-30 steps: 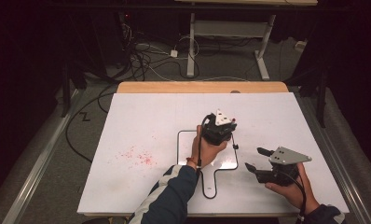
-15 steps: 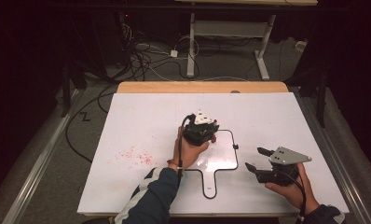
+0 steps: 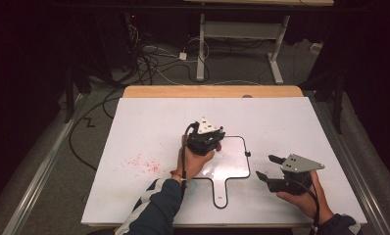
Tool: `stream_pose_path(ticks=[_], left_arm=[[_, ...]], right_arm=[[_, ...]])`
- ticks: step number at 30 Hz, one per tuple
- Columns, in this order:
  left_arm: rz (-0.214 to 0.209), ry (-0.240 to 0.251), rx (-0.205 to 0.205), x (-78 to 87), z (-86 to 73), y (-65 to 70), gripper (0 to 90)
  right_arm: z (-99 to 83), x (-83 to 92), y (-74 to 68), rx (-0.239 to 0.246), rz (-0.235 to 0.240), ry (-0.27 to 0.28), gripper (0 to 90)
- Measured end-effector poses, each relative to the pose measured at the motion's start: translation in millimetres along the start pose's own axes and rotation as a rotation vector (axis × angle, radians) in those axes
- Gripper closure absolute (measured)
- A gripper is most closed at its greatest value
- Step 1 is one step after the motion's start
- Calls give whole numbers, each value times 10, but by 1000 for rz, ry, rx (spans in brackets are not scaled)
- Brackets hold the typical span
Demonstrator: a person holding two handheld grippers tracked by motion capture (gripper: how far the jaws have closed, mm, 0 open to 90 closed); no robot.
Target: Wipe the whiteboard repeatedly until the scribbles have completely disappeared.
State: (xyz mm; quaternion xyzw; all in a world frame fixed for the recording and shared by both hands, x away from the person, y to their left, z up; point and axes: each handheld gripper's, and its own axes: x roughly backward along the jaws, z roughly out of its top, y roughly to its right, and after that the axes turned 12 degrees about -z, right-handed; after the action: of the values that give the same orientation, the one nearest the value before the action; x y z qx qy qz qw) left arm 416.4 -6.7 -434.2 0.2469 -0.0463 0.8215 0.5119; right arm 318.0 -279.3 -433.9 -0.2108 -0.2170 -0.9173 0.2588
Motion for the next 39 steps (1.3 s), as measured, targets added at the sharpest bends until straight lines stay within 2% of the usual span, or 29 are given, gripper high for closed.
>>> stream_pose_path(ticks=[2,5,8,10,15,17,20,22,26,28,32,34,36,38,39], left_arm=[[-21,0,-13,-93,31,85,790],[-27,-4,-24,-172,63,151,790],[-9,-28,-35,-152,88,147,790],[11,-45,-38,-67,69,103,790],[58,-45,13,251,-50,-110,790],[86,-51,15,360,-91,-184,790],[98,-33,46,460,-138,-282,790],[90,-14,56,460,-159,-290,790],[65,5,41,342,-146,-194,790],[37,15,42,240,-115,-128,790],[-27,-12,-2,32,-26,91,790],[-45,-30,-27,-22,0,191,790],[-36,-44,-45,-25,6,242,790],[-33,-43,-34,9,-4,215,790],[-11,-43,-33,33,-11,189,790]], right_arm=[[-3,-1,12,2,-2,3,304],[-10,8,22,2,-3,2,304],[-10,22,27,0,-7,4,304],[-10,34,35,1,-9,9,304],[-16,45,48,-5,-19,8,304],[-12,45,40,-4,-19,8,304],[0,41,19,0,-16,9,304],[4,26,10,4,-16,4,304],[3,5,0,5,-8,-1,304],[3,3,-1,1,-7,-1,304],[6,10,9,5,-6,5,304],[3,19,16,2,-8,5,304],[-1,26,24,0,-8,6,304],[-6,35,32,3,-13,8,304],[-8,39,35,0,-13,7,304]])
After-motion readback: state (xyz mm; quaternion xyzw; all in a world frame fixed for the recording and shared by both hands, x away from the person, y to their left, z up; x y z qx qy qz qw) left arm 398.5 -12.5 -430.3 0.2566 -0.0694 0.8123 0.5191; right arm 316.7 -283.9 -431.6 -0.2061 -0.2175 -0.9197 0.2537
